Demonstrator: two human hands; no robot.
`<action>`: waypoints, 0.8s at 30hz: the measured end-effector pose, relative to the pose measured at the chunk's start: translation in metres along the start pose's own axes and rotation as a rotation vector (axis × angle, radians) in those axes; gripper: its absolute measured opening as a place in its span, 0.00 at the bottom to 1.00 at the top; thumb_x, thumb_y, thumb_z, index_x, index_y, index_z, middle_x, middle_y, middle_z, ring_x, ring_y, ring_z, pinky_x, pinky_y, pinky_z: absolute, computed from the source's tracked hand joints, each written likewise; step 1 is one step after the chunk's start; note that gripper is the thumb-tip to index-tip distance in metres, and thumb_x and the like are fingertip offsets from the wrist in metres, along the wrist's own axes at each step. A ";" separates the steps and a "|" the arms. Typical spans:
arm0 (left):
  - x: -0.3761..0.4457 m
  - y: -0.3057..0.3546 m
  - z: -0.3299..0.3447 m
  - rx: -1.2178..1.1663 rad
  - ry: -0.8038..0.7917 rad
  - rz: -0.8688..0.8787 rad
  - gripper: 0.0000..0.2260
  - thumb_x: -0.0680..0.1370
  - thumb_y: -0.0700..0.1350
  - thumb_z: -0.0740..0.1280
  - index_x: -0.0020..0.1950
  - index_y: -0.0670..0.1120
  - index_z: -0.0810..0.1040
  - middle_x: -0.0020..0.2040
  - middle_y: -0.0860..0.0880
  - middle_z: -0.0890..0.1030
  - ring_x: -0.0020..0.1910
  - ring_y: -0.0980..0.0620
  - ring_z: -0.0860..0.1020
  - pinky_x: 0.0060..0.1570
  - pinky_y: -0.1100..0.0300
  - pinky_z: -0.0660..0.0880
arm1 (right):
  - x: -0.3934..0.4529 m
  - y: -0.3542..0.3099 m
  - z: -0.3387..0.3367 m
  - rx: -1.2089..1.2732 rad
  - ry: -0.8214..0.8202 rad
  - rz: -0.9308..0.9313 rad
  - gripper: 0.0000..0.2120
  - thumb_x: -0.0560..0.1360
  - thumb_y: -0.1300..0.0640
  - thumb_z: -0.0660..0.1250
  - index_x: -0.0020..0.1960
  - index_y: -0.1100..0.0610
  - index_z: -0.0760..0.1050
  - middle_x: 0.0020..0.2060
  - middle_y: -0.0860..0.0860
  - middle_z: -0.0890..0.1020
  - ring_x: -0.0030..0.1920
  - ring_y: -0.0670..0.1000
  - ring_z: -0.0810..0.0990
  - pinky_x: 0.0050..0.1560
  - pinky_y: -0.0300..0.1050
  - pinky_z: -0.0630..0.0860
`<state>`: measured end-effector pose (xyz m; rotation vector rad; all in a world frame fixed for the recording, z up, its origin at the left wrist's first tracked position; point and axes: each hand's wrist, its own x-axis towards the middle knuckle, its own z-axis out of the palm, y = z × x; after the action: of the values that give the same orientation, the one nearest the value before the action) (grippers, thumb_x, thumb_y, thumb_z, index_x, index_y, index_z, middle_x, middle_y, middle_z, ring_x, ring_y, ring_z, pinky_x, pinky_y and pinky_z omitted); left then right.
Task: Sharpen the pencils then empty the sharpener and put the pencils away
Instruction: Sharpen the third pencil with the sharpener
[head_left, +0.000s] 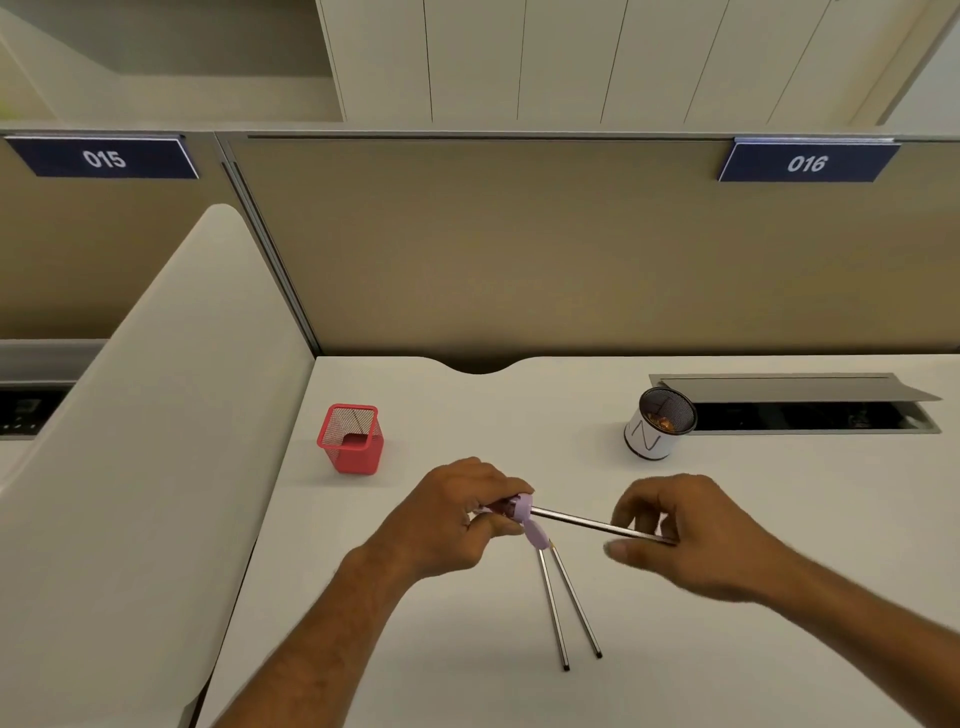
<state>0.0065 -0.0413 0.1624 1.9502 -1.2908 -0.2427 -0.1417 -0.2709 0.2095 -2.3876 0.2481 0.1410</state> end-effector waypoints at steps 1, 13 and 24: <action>0.000 -0.001 -0.001 -0.028 -0.015 -0.041 0.11 0.75 0.42 0.72 0.56 0.49 0.82 0.47 0.52 0.84 0.45 0.54 0.78 0.46 0.61 0.76 | -0.002 0.003 0.003 -0.145 0.121 -0.117 0.05 0.71 0.48 0.73 0.39 0.48 0.80 0.28 0.43 0.80 0.25 0.41 0.73 0.29 0.32 0.68; 0.003 0.000 -0.001 -0.099 -0.115 -0.145 0.10 0.76 0.45 0.72 0.56 0.54 0.82 0.44 0.54 0.83 0.42 0.55 0.78 0.41 0.66 0.74 | -0.011 0.018 0.014 -0.657 0.324 -0.478 0.15 0.78 0.49 0.60 0.40 0.55 0.80 0.25 0.47 0.76 0.23 0.52 0.72 0.21 0.44 0.67; 0.005 0.007 0.002 0.057 -0.018 0.080 0.10 0.74 0.43 0.72 0.56 0.48 0.82 0.46 0.52 0.85 0.44 0.53 0.79 0.45 0.63 0.76 | -0.008 0.010 -0.001 0.040 -0.050 -0.021 0.11 0.74 0.48 0.70 0.35 0.49 0.78 0.24 0.45 0.79 0.25 0.42 0.73 0.29 0.30 0.67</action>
<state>0.0027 -0.0478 0.1664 1.9432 -1.3980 -0.1855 -0.1514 -0.2776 0.2045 -2.3428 0.2007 0.1848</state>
